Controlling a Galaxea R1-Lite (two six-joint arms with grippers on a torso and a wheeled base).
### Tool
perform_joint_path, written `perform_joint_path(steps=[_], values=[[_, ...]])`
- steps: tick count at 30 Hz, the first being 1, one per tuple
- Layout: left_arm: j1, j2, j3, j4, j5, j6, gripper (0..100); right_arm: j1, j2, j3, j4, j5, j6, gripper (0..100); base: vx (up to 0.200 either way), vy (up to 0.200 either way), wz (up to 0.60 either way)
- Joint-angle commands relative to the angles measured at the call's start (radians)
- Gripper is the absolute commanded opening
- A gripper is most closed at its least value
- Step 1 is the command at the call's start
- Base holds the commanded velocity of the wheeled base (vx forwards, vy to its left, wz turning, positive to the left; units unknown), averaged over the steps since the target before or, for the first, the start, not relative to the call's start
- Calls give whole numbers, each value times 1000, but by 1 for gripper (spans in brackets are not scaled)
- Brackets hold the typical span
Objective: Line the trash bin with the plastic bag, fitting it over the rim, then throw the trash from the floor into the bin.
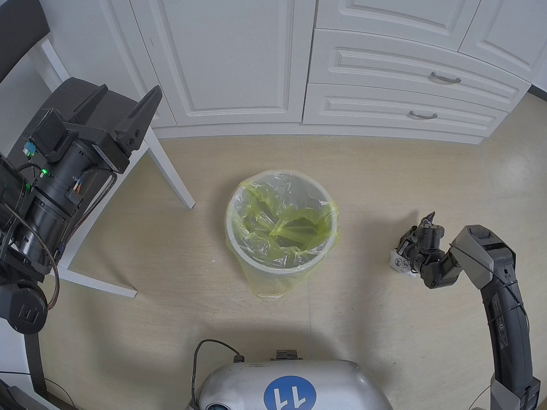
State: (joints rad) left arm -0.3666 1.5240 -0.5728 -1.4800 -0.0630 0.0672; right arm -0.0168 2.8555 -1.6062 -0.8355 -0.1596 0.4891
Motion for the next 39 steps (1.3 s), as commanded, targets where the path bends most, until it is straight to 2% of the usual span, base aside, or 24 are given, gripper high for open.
perform_joint_path(steps=[1,5,9,13,14,16,21,26,32,36,38,39], values=[[-2,2,2,0,0,0,100,1,-10,15,4,-1,-1,0,0,0,0],[-2,1,7,0,0,-1,100,1,-36,42,75,-1,0,0,0,0,0],[-2,-1,10,0,0,-1,100,9,-54,84,62,-3,-6,0,0,0,0],[-2,-10,11,0,0,-1,100,18,-232,328,65,2,-179,0,0,0,0],[-3,-12,11,0,0,-1,100,18,-240,336,65,3,-184,0,0,0,0],[-3,-16,14,0,3,-1,100,31,-366,463,69,22,-247,0,0,0,0],[-3,-38,27,1,3,-1,100,94,-633,677,124,80,-331,0,0,0,0],[-5,-61,28,10,2,-3,100,164,-874,799,259,81,-445,0,0,0,0],[-6,-65,30,9,2,-3,100,271,-1108,885,360,78,-462,0,0,0,0],[-6,-67,28,9,2,-3,100,319,-1245,911,427,72,-491,0,0,0,0],[-6,-67,28,9,2,-3,100,321,-1249,911,431,72,-492,0,0,0,0],[-6,-73,30,9,0,-3,100,371,-1346,927,481,69,-497,0,0,0,0]])
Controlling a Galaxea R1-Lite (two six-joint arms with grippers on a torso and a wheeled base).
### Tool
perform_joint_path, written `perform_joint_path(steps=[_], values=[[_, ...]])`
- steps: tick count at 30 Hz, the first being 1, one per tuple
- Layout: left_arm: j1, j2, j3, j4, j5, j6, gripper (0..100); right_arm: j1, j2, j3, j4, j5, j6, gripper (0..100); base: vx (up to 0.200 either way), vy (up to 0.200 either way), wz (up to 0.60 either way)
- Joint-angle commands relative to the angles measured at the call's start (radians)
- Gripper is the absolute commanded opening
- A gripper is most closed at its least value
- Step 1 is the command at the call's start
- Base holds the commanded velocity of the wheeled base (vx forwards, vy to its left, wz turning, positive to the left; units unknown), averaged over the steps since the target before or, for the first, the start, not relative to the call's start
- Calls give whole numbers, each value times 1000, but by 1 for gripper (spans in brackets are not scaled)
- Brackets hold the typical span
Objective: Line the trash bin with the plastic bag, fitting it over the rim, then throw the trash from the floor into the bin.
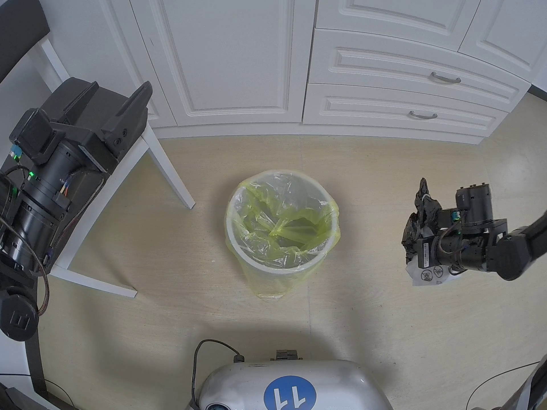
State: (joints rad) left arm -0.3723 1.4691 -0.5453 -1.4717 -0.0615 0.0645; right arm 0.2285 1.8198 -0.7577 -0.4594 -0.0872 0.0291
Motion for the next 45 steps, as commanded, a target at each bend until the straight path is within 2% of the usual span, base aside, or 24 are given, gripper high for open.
perform_joint_path(steps=[1,3,4,5,6,9,11,13,14,19,20,23,27,28,29,30,33,39,42,45], values=[[-2,-24,2,2,-1,0,100,149,-343,83,125,-5,-37,0,0,0,0],[-2,-27,2,2,-1,0,100,166,-366,86,137,-5,-37,0,0,0,0],[-5,-29,2,2,-1,0,100,213,-425,97,169,-6,-35,0,0,0,0],[-5,-29,2,2,-1,0,100,213,-425,97,169,-6,-35,0,0,0,0],[-5,-29,4,1,-1,0,100,255,-462,106,183,-8,-35,0,0,0,0],[-8,-29,4,1,-1,0,100,296,-488,120,186,-20,-37,0,0,0,0],[-19,-27,5,2,-1,0,100,356,-490,133,176,-75,-35,0,0,0,0],[-20,-27,5,2,-1,0,100,376,-485,136,174,-89,-35,0,0,0,0],[-25,-26,5,2,-1,0,100,411,-476,143,173,-97,-34,0,0,0,0],[-26,-24,5,2,-1,1,100,446,-444,150,163,-95,-25,0,0,0,0],[-26,-21,5,2,-1,1,100,469,-409,169,91,-95,-21,0,0,0,0],[-26,-21,5,2,-1,1,100,477,-364,195,-1,-95,-23,0,0,0,0],[-28,-20,5,2,-1,3,100,479,-247,255,-263,-95,-20,0,0,0,0],[-28,-18,5,2,-1,5,100,480,-240,258,-280,-95,-20,0,0,0,0],[-28,-18,5,2,-1,5,100,480,-180,281,-409,-95,-21,0,0,0,0],[-28,-18,5,2,-1,5,100,482,-169,284,-429,-95,-21,0,0,0,0],[-26,-16,7,2,0,6,100,512,-70,305,-685,-97,-20,0,0,0,0],[-26,-27,15,1,0,8,100,529,124,320,-1090,-98,-21,0,0,0,0],[-26,-26,15,2,0,8,100,532,200,299,-1111,-100,-23,0,0,0,0],[-17,-7,10,4,5,3,100,529,271,167,-1111,-103,-20,0,0,0,0]])
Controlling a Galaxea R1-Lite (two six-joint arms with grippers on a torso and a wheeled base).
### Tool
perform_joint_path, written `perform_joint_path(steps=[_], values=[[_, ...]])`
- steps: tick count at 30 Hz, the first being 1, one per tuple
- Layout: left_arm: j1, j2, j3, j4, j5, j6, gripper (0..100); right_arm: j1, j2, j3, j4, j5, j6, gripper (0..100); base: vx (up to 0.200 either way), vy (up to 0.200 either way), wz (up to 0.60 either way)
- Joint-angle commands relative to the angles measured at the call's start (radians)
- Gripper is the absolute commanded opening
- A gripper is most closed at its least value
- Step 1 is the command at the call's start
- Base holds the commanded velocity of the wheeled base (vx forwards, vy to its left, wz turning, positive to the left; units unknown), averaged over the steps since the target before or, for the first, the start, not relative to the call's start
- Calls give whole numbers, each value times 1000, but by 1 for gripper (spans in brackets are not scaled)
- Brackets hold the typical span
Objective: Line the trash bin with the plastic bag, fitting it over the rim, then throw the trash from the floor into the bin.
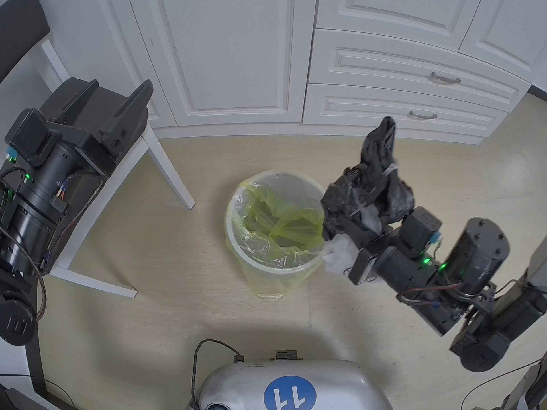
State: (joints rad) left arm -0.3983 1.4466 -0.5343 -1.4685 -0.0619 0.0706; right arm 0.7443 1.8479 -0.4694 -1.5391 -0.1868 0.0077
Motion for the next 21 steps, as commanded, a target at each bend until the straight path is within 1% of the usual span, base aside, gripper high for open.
perform_joint_path(steps=[1,2,6,7,8,10,16,18,20,21], values=[[9,17,0,0,8,-2,100,10,260,-158,-32,-2,6,0,0,0,0],[9,17,3,0,10,-2,100,4,304,-242,-32,-3,23,0,0,0,0],[9,14,13,-9,11,1,100,-8,441,-443,-32,3,94,0,0,0,0],[9,14,13,-9,11,1,100,-8,445,-451,-32,4,95,0,0,0,0],[9,11,13,-9,11,1,100,-13,510,-558,-32,3,97,0,0,0,0],[9,14,13,-10,11,1,100,-17,579,-661,-32,-3,97,0,0,0,0],[-13,15,30,-12,8,6,100,-51,697,-784,-32,-3,97,0,0,0,0],[-33,20,37,-12,8,6,100,-60,755,-865,-32,-5,97,0,0,0,0],[-34,28,37,-12,8,6,100,-63,777,-897,-32,-6,97,0,0,0,0],[-33,51,36,-13,8,6,100,-72,829,-965,-32,-13,97,0,0,0,0]])
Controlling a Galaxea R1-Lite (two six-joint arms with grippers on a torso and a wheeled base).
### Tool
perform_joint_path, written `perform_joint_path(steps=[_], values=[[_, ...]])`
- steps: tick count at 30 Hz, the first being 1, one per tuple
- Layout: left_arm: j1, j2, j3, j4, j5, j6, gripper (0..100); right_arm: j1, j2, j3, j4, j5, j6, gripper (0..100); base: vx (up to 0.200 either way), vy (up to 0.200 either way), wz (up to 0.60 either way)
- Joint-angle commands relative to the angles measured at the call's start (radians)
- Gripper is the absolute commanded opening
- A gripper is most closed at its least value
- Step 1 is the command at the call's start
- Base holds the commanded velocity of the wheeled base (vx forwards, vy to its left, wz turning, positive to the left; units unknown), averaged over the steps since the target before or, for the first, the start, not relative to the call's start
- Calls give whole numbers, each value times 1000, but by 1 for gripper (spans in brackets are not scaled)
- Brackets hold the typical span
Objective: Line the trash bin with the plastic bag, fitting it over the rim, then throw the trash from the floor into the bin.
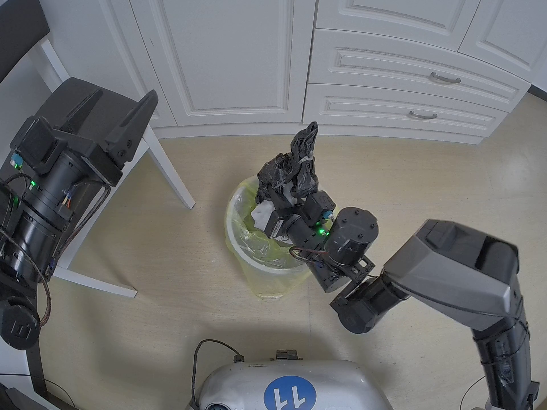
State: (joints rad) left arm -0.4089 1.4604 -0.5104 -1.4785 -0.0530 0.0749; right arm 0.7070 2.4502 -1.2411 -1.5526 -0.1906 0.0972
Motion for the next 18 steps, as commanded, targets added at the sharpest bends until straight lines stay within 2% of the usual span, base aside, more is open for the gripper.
perform_joint_path(steps=[1,6,12,18], values=[[-22,37,12,-3,-1,2,100,-35,227,-193,-18,-9,7,0,0,0,0],[-25,41,15,-3,1,29,100,-80,262,-294,9,-33,6,0,0,0,0],[-28,31,16,-5,1,36,100,-96,257,-291,20,-33,6,0,0,0,0],[-45,28,26,-5,1,36,100,-86,171,-120,25,-12,25,0,0,0,0]])
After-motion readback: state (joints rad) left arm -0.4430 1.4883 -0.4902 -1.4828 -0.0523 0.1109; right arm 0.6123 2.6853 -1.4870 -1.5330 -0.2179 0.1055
